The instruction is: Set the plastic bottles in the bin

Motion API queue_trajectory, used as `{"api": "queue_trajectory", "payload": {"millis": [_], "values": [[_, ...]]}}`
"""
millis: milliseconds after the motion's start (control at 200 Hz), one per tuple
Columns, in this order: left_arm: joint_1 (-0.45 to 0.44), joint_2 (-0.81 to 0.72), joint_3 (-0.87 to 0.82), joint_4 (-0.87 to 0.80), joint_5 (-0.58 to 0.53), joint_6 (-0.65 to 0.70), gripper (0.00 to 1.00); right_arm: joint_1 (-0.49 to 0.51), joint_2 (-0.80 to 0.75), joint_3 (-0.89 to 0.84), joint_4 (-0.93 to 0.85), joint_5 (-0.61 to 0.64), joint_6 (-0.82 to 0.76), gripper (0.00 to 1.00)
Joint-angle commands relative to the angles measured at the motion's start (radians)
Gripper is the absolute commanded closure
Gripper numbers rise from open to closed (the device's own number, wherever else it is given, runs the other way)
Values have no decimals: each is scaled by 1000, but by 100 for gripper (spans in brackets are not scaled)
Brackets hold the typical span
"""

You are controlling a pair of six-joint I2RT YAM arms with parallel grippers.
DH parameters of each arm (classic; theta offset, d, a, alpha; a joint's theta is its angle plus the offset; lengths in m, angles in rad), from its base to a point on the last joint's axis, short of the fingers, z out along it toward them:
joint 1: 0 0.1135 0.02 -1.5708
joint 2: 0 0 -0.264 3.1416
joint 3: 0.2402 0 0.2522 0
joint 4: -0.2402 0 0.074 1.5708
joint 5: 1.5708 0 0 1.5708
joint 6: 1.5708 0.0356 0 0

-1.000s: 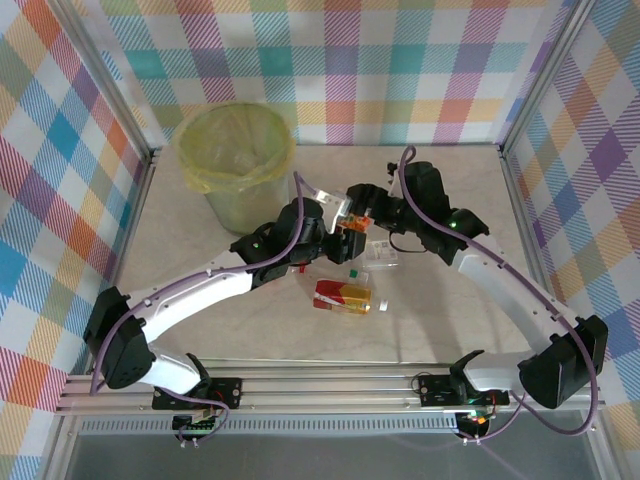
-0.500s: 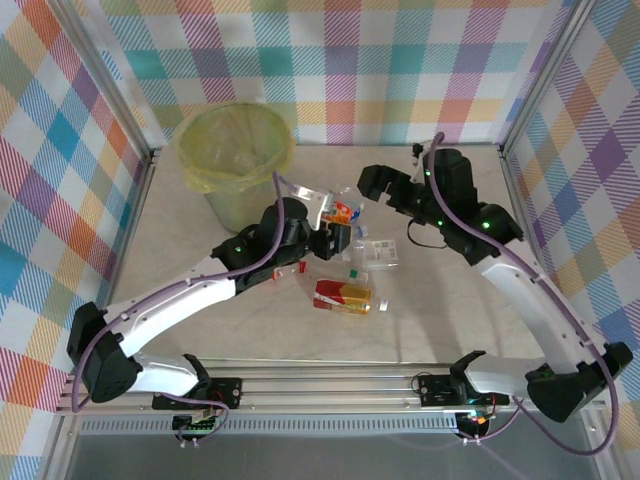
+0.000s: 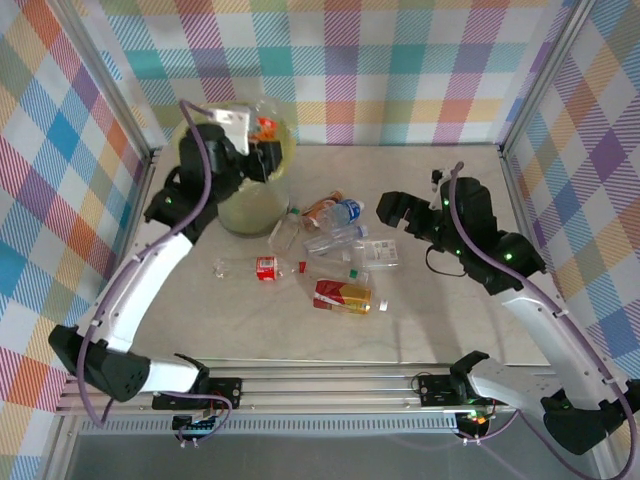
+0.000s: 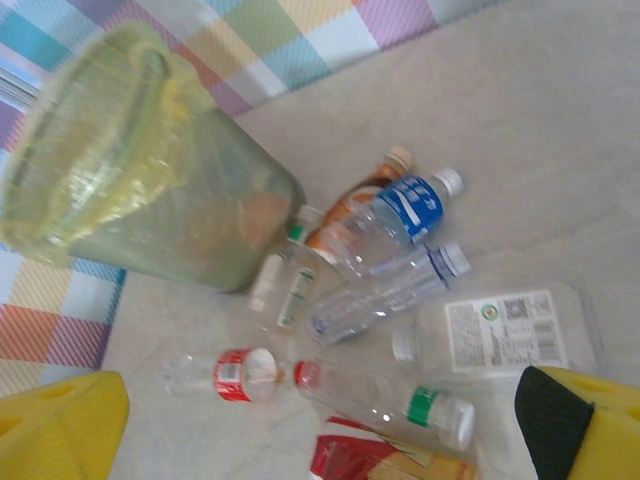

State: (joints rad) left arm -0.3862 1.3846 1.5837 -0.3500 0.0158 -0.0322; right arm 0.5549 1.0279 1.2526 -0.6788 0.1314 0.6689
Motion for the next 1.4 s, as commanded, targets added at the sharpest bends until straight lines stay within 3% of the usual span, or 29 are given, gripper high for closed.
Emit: {"api": "queue_trajectory", "payload": {"millis": [0, 240, 380, 840, 1395], "values": [[85, 111, 113, -98, 115, 79, 57, -3, 7, -17, -15, 4, -3, 0], [232, 413, 463, -292, 222, 163, 57, -3, 35, -37, -29, -2, -3, 0], [283, 519, 569, -352, 240, 197, 56, -3, 39, -57, -31, 7, 4, 0], [322, 628, 598, -432, 241, 322, 48, -3, 80, -70, -73, 51, 36, 0], [322, 679, 589, -499, 257, 400, 34, -3, 77, -77, -238, 241, 79, 0]]}}
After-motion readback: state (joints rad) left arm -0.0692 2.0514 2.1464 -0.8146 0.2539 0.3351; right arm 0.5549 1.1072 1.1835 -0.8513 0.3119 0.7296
